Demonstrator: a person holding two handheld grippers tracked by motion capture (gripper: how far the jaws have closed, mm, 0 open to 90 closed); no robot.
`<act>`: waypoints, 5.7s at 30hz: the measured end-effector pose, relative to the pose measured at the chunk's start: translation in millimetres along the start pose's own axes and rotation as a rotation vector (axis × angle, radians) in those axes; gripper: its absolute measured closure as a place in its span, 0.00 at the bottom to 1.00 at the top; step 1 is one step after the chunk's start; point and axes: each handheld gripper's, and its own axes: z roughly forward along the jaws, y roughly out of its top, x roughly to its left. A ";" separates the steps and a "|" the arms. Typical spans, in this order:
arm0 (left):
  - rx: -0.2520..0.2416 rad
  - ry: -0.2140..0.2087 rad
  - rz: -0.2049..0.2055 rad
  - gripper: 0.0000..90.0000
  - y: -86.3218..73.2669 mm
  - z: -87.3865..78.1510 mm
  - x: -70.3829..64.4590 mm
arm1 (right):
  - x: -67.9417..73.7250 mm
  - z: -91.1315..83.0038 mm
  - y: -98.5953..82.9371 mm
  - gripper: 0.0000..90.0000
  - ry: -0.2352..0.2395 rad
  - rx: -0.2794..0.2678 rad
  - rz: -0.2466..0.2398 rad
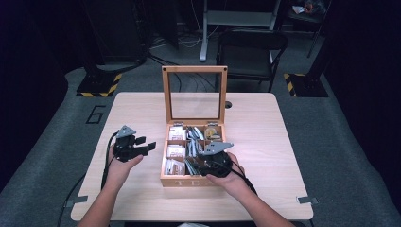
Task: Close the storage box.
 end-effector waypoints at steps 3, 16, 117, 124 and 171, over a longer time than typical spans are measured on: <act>0.002 0.000 -0.003 0.47 -0.2 0.4 0.4 | -1.1 1.6 -2.4 0.69 -0.005 0.024 0.002; 0.003 0.000 -0.002 0.47 -0.4 1.7 0.7 | -4.2 10.7 -8.2 0.82 -0.010 0.079 0.005; 0.014 0.007 -0.049 0.47 -1.4 9.3 8.6 | -119.7 -58.1 -50.9 1.00 -0.261 0.065 0.261; 0.015 0.010 -0.048 0.47 -1.6 9.4 8.7 | -123.3 -52.1 -56.6 1.00 -0.262 0.084 0.281; 0.018 0.029 -0.058 0.46 -2.6 11.0 13.3 | -158.4 -70.1 -85.7 0.55 -0.468 0.099 0.389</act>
